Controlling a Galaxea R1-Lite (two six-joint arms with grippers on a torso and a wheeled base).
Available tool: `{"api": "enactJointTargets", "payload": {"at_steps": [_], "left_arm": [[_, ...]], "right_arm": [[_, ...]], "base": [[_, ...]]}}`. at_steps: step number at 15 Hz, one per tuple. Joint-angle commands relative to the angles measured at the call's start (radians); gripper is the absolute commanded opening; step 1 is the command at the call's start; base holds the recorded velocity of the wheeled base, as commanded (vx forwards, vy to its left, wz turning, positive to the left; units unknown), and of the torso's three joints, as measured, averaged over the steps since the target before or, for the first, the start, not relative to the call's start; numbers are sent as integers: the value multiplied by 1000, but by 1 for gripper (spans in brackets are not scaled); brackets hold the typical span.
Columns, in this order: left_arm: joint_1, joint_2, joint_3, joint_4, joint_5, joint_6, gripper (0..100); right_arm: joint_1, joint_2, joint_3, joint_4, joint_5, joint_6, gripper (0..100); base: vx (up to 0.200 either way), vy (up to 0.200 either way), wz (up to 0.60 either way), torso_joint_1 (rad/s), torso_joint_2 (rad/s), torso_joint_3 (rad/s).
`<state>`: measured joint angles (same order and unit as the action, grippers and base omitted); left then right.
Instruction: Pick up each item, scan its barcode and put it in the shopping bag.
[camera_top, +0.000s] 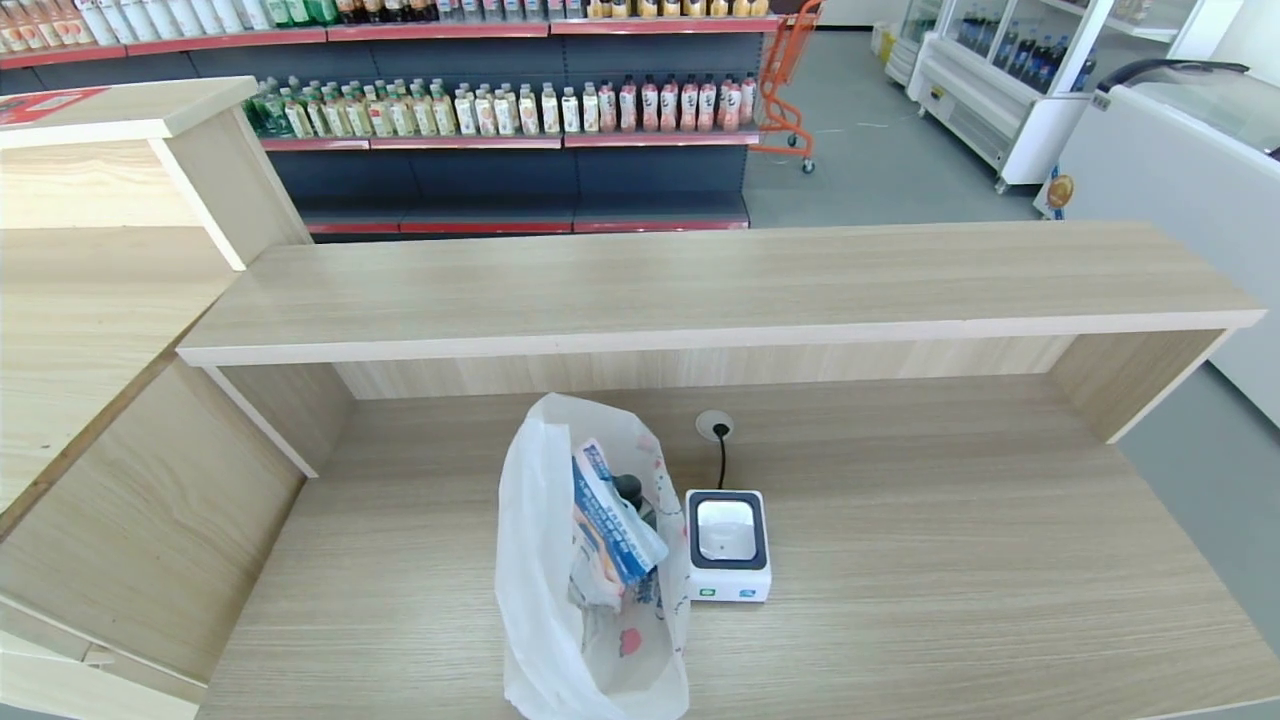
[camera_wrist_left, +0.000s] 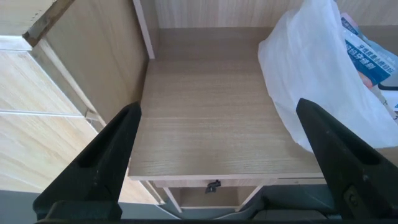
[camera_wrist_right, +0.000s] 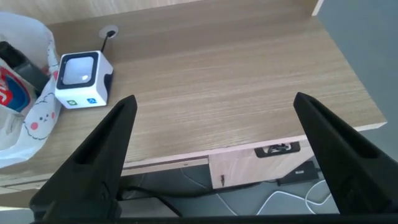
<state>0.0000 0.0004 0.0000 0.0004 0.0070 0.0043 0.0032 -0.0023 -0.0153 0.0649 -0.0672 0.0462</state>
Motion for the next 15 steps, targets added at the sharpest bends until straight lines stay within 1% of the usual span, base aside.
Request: {"api": "enactJointTargets", "payload": {"at_steps": [1,4,8,9,12,13,14,15], "left_arm": [[0,1,0,0,1,0,100],[-2,0,0,0,1,0,100],[0,1,0,0,1,2,100],[0,1,0,0,1,-4,100],[0,0,0,0,1,-1,100],[0,0,0,0,1,-1,100],[-2,1,0,0,1,-1,100],[0,0,0,0,1,-1,100]], "right_arm": [[0,4,0,0,0,0,100],[0,2,0,0,-2,0,100],[0,2,0,0,0,-2,100],[0,2,0,0,-2,-2,100],[0,4,0,0,0,-8,100],[0,4,0,0,0,-9,100],[0,4,0,0,0,-9,0],[0,2,0,0,0,-9,0]], "base": [[0,-200,0,-12,-2,2],[0,-200,0,5,4,-2],[0,0,0,0,0,0],[0,0,0,0,0,0],[200,0,0,1,-4,2],[0,0,0,0,0,0],[0,0,0,0,0,0],[0,0,0,0,0,0]]}}
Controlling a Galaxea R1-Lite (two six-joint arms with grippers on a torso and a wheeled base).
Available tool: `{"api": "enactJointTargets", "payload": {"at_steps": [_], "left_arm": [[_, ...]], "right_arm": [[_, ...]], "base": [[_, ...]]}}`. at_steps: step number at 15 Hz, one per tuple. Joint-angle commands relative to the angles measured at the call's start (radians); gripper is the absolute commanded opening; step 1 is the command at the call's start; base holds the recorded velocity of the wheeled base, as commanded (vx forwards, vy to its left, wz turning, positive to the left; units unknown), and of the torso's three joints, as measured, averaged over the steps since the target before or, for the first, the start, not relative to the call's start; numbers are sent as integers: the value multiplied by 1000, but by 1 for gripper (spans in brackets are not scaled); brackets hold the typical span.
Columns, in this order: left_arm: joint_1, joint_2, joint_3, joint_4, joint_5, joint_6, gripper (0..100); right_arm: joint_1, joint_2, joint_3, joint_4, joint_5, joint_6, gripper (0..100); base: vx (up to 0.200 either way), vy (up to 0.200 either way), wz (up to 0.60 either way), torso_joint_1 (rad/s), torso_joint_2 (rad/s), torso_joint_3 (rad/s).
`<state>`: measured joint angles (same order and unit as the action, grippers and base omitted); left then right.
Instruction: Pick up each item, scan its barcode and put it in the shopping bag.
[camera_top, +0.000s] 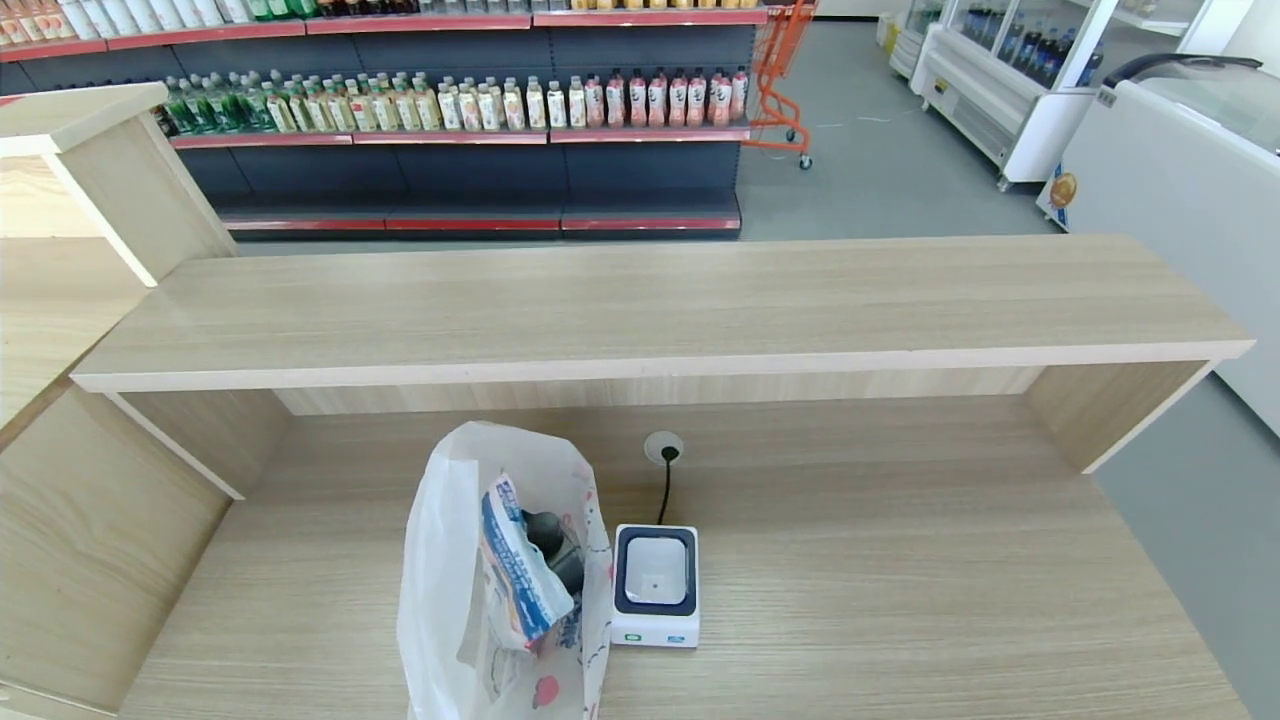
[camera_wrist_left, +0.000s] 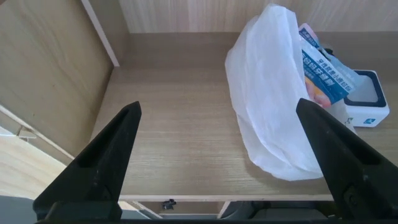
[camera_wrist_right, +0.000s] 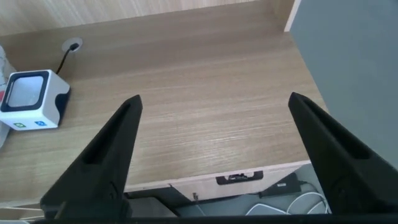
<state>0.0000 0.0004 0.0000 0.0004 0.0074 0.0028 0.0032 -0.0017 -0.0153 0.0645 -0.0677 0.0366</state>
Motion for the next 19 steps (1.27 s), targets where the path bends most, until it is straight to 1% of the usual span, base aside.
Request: {"api": "enactJointTargets", "payload": {"at_steps": [1,19], "left_arm": [[0,0,0,0,0,0,100],[0,0,0,0,0,0,100]], "right_arm": [[0,2,0,0,0,9,0],[0,3,0,0,0,20,0]], "base": [[0,0,0,0,0,0],[0,0,0,0,0,0]]}}
